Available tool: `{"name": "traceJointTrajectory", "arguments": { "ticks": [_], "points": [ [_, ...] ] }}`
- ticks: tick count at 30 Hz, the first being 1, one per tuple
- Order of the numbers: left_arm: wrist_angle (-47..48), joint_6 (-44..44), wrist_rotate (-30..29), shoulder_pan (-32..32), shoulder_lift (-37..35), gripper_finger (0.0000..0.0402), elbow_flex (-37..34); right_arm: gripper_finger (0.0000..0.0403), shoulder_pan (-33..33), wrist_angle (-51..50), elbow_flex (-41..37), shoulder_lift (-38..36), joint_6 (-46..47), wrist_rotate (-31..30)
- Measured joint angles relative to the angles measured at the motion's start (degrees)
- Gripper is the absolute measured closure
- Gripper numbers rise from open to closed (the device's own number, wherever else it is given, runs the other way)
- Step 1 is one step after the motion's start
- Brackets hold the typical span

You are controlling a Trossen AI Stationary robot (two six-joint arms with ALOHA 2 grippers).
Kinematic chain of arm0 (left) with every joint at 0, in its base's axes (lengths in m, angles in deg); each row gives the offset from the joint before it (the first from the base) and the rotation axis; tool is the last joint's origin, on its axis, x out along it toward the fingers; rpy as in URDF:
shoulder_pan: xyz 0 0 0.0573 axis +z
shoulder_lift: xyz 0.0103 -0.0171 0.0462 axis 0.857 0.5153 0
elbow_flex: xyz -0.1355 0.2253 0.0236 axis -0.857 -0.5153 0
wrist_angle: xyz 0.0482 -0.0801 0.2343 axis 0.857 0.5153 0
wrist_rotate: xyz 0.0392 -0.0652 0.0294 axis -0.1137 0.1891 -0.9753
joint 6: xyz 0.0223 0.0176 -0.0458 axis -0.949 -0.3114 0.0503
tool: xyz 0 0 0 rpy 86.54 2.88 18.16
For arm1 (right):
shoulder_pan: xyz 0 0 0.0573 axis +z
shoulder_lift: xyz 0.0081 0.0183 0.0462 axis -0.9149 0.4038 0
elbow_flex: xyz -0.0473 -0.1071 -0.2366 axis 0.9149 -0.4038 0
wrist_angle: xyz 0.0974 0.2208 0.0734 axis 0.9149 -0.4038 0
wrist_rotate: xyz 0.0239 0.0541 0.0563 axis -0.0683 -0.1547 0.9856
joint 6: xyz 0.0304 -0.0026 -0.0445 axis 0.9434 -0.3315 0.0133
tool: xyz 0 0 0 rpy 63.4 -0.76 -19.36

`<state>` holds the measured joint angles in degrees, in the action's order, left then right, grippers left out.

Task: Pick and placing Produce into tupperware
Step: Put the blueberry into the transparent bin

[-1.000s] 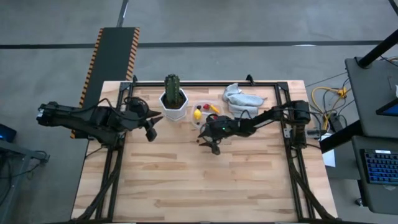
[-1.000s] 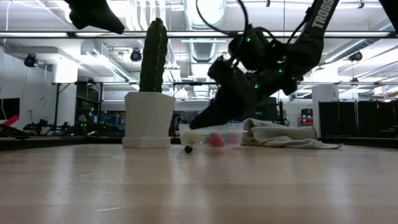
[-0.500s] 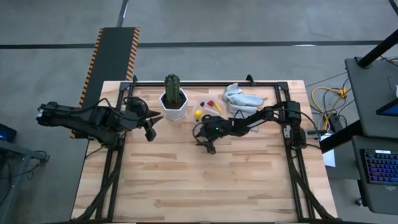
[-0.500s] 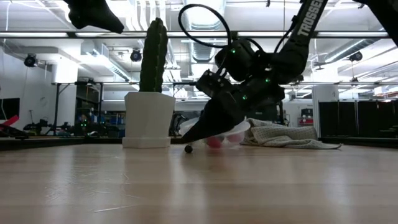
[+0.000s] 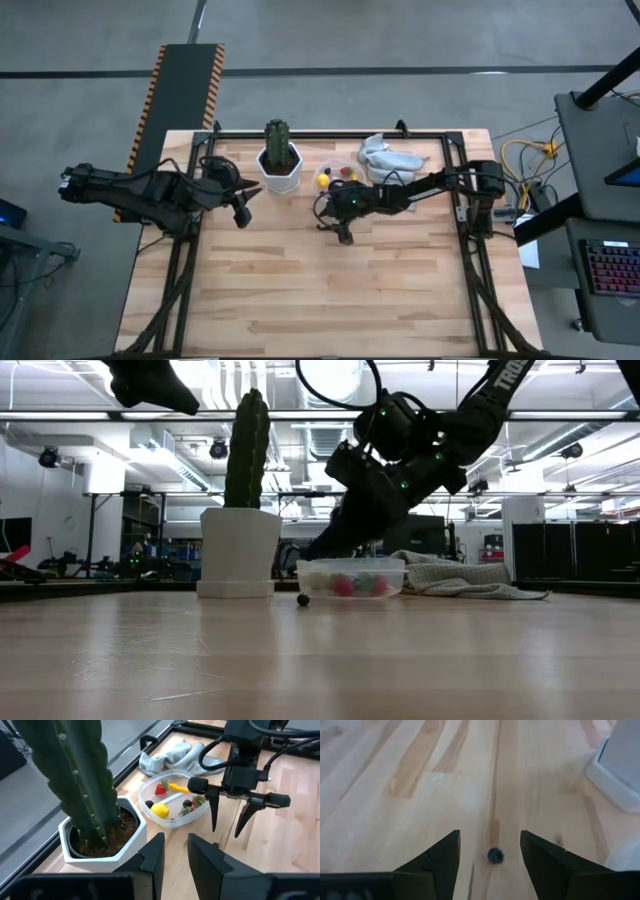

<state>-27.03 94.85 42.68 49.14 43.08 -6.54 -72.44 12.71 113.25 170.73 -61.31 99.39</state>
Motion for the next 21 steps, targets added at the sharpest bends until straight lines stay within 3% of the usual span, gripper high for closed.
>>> {"name": "traceJointTrajectory", "arguments": {
  "ticks": [6, 12, 21],
  "points": [
    [2.5, 0.6, 0.0, 0.0, 0.6, 0.0333, 0.0, 0.0204, 1.9, -0.7, 0.0, 0.0, -5.2, -3.5],
    [3.3, 3.0, -0.1, 0.0, 1.3, 0.0333, -0.1, 0.0204, 6.0, -1.4, 0.0, 0.0, -13.6, -13.9],
    [3.4, 3.0, -0.1, 0.0, 1.8, 0.0333, -0.1, 0.0204, 5.5, -0.3, 0.4, 3.6, -14.4, -15.3]
  ]
}}
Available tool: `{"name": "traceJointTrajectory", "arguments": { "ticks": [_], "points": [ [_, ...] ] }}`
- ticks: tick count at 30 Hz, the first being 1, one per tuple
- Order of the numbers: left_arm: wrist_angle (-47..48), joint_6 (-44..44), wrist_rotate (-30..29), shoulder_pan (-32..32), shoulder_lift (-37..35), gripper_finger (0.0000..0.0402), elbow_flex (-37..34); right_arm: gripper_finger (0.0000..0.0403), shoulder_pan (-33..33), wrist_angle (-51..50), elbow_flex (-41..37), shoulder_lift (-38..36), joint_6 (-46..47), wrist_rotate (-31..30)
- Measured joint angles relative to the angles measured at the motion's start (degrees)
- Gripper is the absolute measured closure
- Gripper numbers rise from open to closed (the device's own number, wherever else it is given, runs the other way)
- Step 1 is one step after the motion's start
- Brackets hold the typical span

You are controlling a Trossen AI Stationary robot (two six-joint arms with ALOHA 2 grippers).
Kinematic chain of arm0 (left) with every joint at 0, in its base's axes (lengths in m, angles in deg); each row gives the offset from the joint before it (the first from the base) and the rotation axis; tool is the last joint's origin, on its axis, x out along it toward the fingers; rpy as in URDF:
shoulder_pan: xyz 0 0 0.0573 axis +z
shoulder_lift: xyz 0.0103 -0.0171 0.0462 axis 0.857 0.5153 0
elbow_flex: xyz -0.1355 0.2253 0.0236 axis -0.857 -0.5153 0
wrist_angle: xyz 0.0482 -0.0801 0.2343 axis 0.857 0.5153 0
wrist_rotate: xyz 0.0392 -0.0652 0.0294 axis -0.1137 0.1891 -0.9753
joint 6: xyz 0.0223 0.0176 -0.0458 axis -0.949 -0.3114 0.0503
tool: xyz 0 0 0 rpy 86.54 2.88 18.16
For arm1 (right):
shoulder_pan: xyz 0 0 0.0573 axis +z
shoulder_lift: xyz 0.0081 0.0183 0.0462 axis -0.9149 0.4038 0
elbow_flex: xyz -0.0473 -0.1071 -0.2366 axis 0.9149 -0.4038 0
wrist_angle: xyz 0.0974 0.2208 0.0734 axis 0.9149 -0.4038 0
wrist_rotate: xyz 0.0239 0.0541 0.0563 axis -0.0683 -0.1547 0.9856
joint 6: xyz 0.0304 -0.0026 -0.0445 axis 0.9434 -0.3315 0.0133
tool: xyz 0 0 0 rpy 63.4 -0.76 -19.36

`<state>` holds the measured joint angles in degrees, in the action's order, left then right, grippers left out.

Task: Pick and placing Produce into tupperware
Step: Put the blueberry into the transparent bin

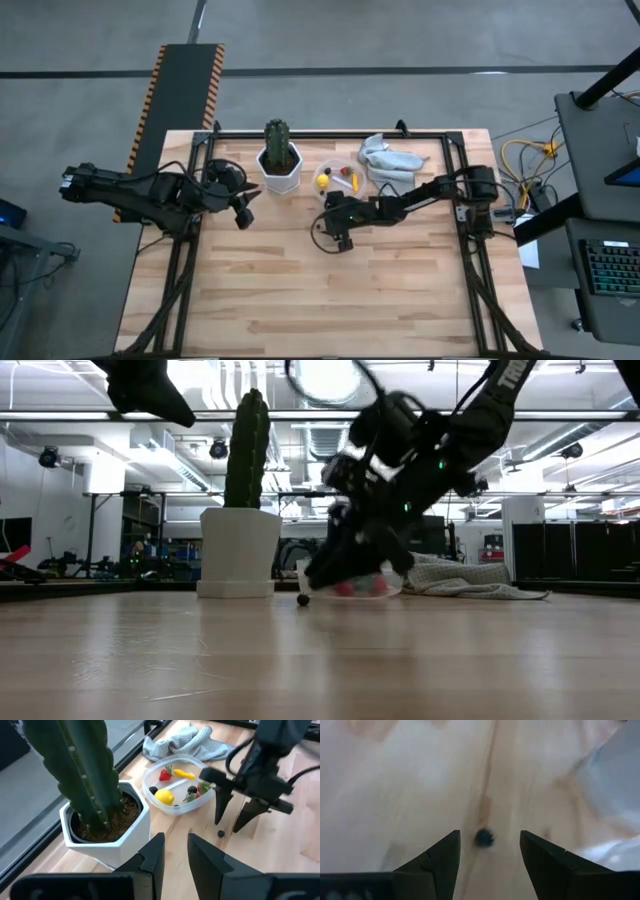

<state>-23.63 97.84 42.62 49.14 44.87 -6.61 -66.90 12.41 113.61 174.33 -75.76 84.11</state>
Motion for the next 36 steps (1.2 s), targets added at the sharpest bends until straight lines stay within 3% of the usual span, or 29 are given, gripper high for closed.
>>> {"name": "traceJointTrajectory", "arguments": {
  "ticks": [7, 28, 36],
  "points": [
    [0.7, 1.3, 0.0, 0.0, 0.2, 0.0333, 0.0, 0.0204, -0.1, -0.5, 3.1, 4.3, 0.8, 0.0],
    [2.1, 1.6, 2.3, 0.0, 0.9, 0.0333, 0.0, 0.0205, -0.1, -2.3, 4.0, 4.5, 1.1, -0.1],
    [2.5, 2.8, 2.8, 0.0, 1.2, 0.0333, 0.0, 0.0240, -0.1, -3.5, 4.0, 4.4, 1.1, 0.0]
  ]
}}
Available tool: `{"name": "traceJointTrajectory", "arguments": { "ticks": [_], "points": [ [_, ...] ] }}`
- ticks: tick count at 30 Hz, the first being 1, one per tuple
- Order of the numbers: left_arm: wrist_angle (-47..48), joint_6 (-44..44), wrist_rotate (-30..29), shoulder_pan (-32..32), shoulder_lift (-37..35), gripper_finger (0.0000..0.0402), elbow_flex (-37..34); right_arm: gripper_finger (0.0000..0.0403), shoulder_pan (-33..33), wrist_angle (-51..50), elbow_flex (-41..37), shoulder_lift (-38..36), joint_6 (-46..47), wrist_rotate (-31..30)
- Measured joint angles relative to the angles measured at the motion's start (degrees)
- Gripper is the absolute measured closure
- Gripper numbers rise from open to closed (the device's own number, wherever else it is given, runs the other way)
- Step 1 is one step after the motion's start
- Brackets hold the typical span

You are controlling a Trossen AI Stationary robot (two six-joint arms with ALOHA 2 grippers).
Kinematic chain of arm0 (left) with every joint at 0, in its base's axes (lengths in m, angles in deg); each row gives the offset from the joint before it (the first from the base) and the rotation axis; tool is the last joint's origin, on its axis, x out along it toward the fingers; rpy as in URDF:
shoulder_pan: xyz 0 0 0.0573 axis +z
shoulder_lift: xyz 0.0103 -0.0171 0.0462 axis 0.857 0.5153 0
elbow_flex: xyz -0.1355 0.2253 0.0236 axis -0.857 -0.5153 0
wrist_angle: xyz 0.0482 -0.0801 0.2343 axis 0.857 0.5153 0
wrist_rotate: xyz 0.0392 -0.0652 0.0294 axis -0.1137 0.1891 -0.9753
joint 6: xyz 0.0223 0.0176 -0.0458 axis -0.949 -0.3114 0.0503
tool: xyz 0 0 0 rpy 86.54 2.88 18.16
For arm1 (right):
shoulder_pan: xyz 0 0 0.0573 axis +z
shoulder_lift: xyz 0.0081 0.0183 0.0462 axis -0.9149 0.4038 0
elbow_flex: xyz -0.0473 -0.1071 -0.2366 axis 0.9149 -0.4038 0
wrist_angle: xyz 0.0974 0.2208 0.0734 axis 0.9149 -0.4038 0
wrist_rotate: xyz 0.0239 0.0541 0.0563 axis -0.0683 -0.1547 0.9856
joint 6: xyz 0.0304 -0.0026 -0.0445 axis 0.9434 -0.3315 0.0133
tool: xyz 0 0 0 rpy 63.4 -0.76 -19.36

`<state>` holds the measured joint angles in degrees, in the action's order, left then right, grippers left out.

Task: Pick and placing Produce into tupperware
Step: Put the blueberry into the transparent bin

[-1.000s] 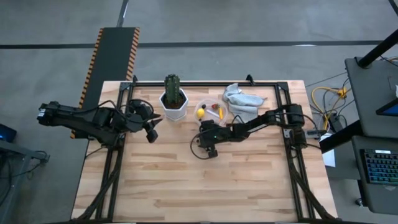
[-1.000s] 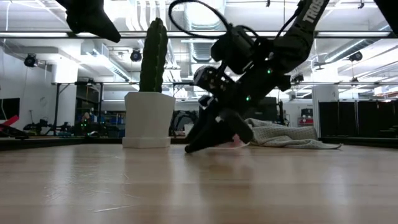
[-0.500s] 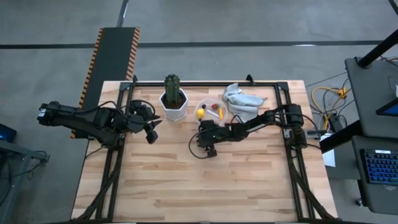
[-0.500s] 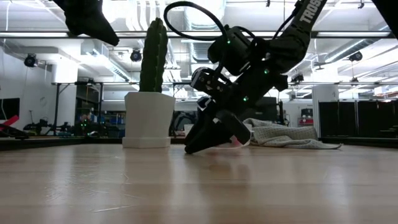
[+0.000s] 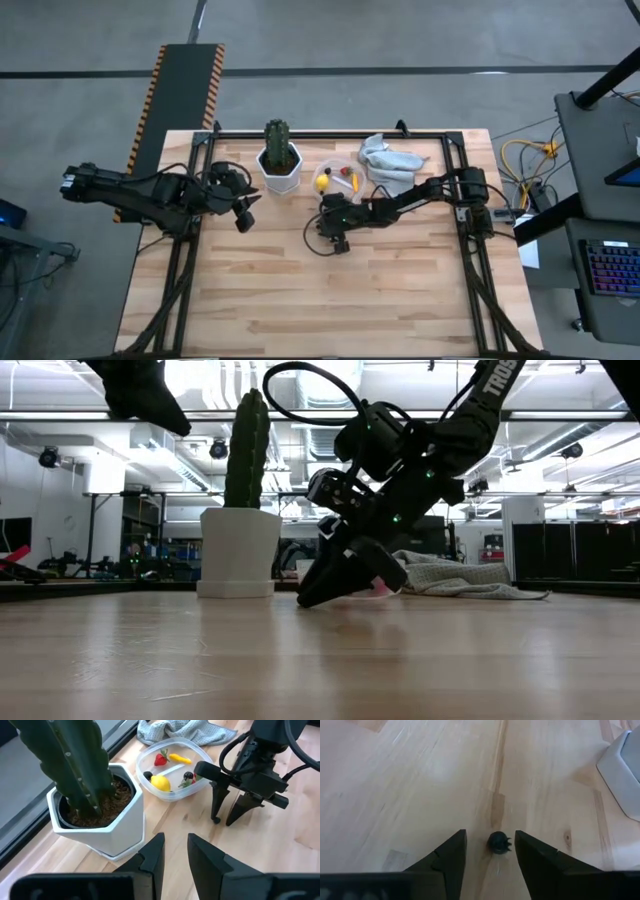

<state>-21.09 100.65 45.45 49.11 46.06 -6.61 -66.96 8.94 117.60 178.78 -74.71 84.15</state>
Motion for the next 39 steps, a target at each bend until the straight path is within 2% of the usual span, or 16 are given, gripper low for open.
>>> {"name": "traceJointTrajectory", "arguments": {
  "ticks": [24, 39],
  "points": [
    [1.3, 0.1, 1.1, 0.0, 0.1, 0.0333, 0.0, 0.0346, 0.1, -0.4, -0.1, 0.0, -0.1, 0.2],
    [1.4, 0.1, 1.3, 0.0, 0.2, 0.0333, 0.0, 0.0363, 0.0, -0.4, -0.1, 0.0, 0.0, -0.1]
  ]
}}
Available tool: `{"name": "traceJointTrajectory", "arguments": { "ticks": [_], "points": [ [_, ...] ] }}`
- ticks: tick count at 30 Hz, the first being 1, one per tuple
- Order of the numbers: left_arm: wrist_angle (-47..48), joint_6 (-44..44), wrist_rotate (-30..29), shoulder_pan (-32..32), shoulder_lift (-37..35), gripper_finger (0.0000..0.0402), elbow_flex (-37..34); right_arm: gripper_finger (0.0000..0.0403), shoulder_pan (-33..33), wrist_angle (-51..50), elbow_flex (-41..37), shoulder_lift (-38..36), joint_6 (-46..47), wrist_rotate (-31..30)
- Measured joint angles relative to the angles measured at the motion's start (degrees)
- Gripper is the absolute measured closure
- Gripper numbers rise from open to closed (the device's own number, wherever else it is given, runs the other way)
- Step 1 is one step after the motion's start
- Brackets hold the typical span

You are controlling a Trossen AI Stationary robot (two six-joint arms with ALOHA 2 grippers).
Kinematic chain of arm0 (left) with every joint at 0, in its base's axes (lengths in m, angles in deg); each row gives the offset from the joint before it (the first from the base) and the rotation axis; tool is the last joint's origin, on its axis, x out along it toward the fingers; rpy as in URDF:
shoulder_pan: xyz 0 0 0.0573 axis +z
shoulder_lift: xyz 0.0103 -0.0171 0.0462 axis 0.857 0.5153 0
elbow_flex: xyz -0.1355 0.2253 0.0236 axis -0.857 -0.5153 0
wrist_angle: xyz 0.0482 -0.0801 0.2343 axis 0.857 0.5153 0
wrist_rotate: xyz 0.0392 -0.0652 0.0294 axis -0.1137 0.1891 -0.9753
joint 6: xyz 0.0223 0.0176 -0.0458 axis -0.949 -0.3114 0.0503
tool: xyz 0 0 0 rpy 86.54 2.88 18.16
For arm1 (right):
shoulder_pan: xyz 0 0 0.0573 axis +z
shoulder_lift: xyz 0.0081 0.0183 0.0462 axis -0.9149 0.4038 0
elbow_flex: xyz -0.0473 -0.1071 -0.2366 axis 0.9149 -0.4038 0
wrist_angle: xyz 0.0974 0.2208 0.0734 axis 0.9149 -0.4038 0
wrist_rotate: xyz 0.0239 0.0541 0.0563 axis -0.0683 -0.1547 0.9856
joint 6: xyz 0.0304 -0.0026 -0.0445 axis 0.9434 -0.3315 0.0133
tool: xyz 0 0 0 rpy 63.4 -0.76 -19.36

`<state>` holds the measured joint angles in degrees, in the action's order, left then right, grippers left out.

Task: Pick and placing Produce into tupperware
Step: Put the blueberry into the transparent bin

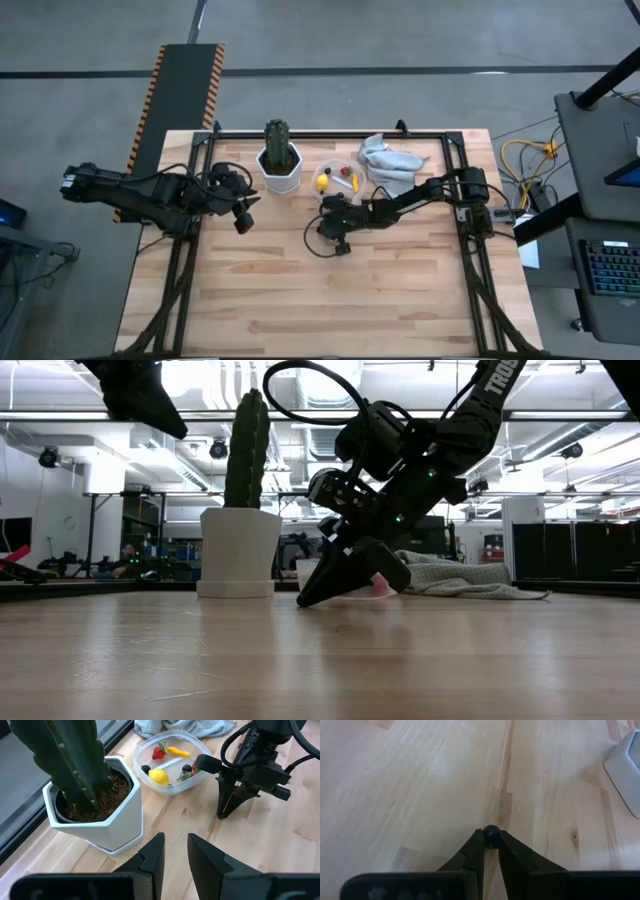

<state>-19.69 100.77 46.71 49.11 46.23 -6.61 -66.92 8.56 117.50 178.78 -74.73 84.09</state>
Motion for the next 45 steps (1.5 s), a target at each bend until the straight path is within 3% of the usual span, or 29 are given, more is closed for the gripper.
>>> {"name": "traceJointTrajectory", "arguments": {
  "ticks": [30, 45],
  "points": [
    [0.2, 0.0, 0.0, 0.0, 0.0, 0.0333, 0.0, 0.0365, -0.1, -0.8, -0.1, -3.2, -1.0, -2.2],
    [0.6, 0.2, 1.6, 0.0, 0.0, 0.0333, 0.0, 0.0365, -5.0, -8.6, 0.0, -14.3, -8.6, -13.5]
  ]
}}
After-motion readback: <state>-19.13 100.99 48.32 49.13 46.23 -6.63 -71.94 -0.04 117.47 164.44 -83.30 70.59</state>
